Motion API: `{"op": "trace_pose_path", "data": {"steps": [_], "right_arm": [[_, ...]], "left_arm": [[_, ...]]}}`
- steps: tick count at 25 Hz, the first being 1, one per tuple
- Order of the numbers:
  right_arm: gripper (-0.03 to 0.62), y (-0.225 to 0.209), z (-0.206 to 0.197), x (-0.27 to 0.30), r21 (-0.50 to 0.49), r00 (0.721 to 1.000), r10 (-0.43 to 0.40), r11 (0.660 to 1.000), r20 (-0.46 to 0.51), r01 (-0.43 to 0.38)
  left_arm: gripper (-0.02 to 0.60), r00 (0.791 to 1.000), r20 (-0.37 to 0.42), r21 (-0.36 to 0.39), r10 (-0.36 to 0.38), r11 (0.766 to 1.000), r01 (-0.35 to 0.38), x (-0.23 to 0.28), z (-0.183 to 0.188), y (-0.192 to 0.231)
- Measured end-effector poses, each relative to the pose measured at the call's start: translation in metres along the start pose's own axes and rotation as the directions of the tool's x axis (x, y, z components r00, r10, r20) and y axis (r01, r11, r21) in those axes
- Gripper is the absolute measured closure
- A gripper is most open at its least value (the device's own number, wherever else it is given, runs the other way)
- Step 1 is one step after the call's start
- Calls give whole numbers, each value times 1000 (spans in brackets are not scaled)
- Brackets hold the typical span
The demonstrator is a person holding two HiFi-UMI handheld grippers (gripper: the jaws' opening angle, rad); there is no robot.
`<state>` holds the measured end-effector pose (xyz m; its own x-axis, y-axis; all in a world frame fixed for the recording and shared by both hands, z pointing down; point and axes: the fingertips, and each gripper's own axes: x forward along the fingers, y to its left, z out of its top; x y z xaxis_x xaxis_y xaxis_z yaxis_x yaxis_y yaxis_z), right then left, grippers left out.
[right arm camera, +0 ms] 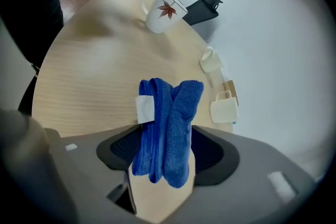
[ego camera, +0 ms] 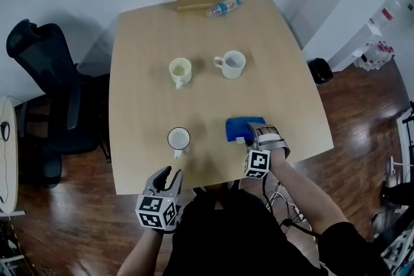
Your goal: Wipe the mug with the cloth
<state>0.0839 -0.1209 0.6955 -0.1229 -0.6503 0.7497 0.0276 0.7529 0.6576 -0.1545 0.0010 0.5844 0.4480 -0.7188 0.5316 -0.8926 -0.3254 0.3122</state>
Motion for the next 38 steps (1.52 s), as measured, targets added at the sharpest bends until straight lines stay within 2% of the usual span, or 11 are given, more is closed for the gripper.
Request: {"op": "trace_pose_path", "data": {"steps": [3,8,12,14,17,20,22,24,27,31,38], "right_arm": [[410,-5,1,3,-1,999,36,999,30,-36],[462,-7,2,9,8,990,123,992,68,-124],[488,-38,3,-10,266,974,127,948,185,-174],[491,-56,6,-26,487,944,124,831,307,-267],[491,-75,16,-50,721,838,86,469,538,-511],[491,-96,29,-78,713,718,-15,125,696,-690],[491,-105,38,-95,660,657,-76,17,750,-751],[491,-109,47,-109,627,624,-111,-8,773,-779],[490,-110,56,-119,629,623,-117,27,774,-777],[488,-113,62,-125,641,633,-118,56,765,-765],[488,-127,60,-127,643,629,-150,73,763,-763]], "left_arm": [[445,1000,3,-19,12,1000,-12,5,6,5],[445,999,5,-19,50,999,-50,14,8,1],[445,993,-16,-4,116,993,-116,21,4,10],[445,989,-25,25,147,989,-146,21,1,17],[409,990,-45,54,137,989,-134,26,-4,21],[321,989,-87,86,121,990,-113,47,-16,19],[316,985,-91,124,146,983,-134,60,-21,22],[316,978,-67,164,200,969,-187,69,-22,32],[335,962,-42,205,271,944,-258,82,-26,48],[476,956,-16,245,293,928,-280,87,-23,51],[520,988,-36,169,151,975,-143,82,-1,37]]}}
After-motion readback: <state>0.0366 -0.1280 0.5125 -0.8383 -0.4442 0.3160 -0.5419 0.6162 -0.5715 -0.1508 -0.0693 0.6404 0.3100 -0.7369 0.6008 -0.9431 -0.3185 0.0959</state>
